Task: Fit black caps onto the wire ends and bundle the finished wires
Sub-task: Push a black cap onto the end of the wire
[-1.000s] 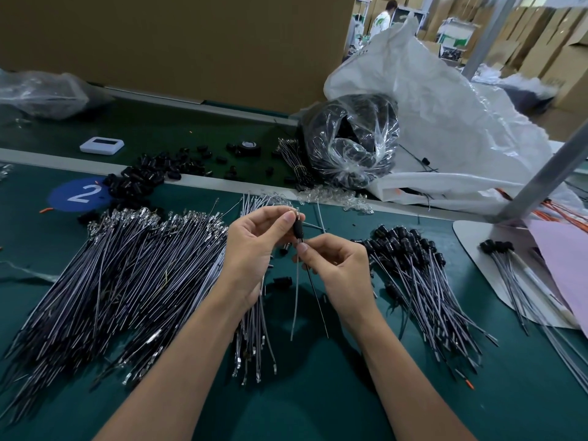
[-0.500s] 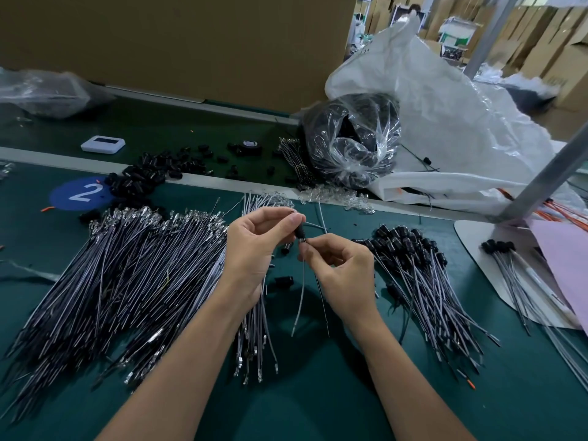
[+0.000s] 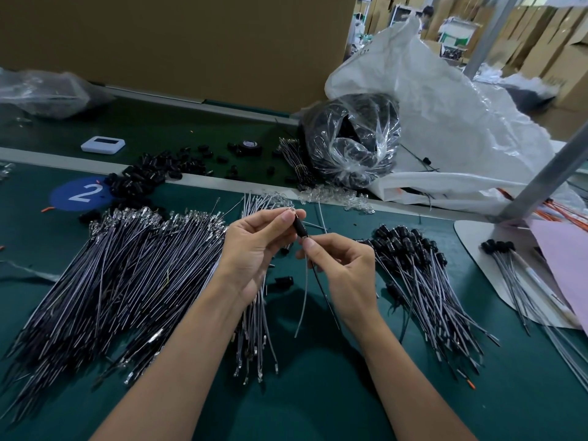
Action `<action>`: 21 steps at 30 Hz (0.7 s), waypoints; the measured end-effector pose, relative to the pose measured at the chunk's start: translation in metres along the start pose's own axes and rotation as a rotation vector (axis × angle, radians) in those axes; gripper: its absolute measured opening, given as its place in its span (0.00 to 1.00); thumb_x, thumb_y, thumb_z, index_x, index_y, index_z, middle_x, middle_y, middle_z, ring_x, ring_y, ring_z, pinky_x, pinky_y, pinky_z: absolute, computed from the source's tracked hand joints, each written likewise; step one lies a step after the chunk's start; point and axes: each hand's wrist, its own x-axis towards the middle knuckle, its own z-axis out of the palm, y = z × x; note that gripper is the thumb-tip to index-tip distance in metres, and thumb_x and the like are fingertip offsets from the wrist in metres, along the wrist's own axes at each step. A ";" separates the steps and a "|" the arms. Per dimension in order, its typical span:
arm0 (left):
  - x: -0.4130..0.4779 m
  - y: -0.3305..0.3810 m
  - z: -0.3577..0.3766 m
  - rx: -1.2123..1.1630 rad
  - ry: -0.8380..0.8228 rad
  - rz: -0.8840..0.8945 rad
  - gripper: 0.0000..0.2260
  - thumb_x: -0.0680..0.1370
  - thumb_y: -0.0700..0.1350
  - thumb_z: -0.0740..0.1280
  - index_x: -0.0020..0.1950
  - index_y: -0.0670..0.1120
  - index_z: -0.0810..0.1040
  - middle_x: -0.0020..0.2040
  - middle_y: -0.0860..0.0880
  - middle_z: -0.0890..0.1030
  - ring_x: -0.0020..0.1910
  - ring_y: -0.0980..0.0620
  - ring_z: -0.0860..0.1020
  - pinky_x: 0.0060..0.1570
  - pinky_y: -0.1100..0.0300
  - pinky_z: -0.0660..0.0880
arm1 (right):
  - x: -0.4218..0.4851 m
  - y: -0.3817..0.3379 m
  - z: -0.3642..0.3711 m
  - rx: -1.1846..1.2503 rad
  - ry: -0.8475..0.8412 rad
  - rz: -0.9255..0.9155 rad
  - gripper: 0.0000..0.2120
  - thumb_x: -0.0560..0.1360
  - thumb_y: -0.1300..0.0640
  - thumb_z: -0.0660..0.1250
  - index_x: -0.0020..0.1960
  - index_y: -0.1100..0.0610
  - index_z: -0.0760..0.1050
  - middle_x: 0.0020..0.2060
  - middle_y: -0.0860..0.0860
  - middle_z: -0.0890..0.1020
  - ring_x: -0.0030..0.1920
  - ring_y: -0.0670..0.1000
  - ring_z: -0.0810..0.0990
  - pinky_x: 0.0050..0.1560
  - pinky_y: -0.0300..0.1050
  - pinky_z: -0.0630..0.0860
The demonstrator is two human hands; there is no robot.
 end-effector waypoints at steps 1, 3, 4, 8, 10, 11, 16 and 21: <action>0.000 0.000 0.000 0.024 0.002 0.014 0.04 0.65 0.42 0.73 0.37 0.45 0.86 0.43 0.45 0.86 0.41 0.53 0.83 0.45 0.62 0.80 | 0.000 0.000 0.000 -0.024 0.006 -0.013 0.05 0.75 0.63 0.70 0.42 0.58 0.84 0.34 0.50 0.85 0.34 0.44 0.80 0.38 0.35 0.75; 0.001 0.002 -0.001 0.091 0.007 0.045 0.07 0.62 0.45 0.75 0.38 0.45 0.87 0.43 0.45 0.86 0.41 0.53 0.84 0.45 0.62 0.80 | 0.001 -0.001 -0.002 -0.106 0.025 -0.059 0.05 0.75 0.61 0.70 0.42 0.57 0.84 0.34 0.49 0.85 0.34 0.45 0.81 0.38 0.39 0.76; 0.001 0.002 -0.002 0.121 0.010 0.056 0.08 0.61 0.46 0.76 0.38 0.46 0.87 0.43 0.45 0.86 0.41 0.52 0.84 0.45 0.62 0.80 | 0.001 -0.001 -0.003 -0.147 0.036 -0.083 0.04 0.74 0.60 0.70 0.42 0.57 0.84 0.33 0.49 0.85 0.33 0.47 0.81 0.37 0.41 0.77; 0.001 0.002 -0.004 0.151 -0.003 0.068 0.11 0.58 0.48 0.77 0.38 0.46 0.87 0.43 0.45 0.86 0.41 0.52 0.84 0.45 0.63 0.80 | 0.001 -0.001 -0.004 -0.230 0.059 -0.126 0.04 0.73 0.61 0.72 0.41 0.58 0.84 0.31 0.53 0.83 0.32 0.56 0.80 0.35 0.53 0.76; 0.001 0.002 -0.004 0.149 -0.005 0.075 0.11 0.58 0.48 0.78 0.37 0.46 0.87 0.42 0.45 0.86 0.42 0.52 0.84 0.45 0.64 0.80 | 0.002 0.000 -0.004 -0.250 0.061 -0.134 0.03 0.73 0.64 0.73 0.41 0.60 0.84 0.31 0.54 0.83 0.31 0.57 0.78 0.34 0.54 0.74; 0.001 0.002 -0.003 0.149 -0.006 0.079 0.11 0.58 0.48 0.78 0.37 0.46 0.87 0.42 0.45 0.86 0.42 0.52 0.84 0.45 0.64 0.80 | 0.002 0.000 -0.003 -0.251 0.060 -0.132 0.03 0.73 0.64 0.73 0.41 0.60 0.84 0.31 0.55 0.83 0.31 0.57 0.78 0.33 0.54 0.74; 0.000 0.003 -0.001 0.121 -0.019 0.077 0.10 0.59 0.46 0.77 0.37 0.46 0.87 0.42 0.45 0.86 0.43 0.53 0.84 0.45 0.64 0.80 | 0.002 -0.002 -0.005 -0.206 0.042 -0.088 0.03 0.73 0.64 0.73 0.41 0.60 0.84 0.31 0.55 0.83 0.33 0.60 0.79 0.36 0.57 0.76; -0.001 0.005 -0.001 0.120 -0.024 0.069 0.07 0.62 0.43 0.75 0.38 0.45 0.87 0.42 0.46 0.86 0.42 0.54 0.83 0.45 0.64 0.79 | 0.002 -0.004 -0.004 -0.184 0.032 -0.068 0.04 0.73 0.65 0.73 0.40 0.59 0.84 0.31 0.53 0.83 0.33 0.58 0.79 0.36 0.56 0.77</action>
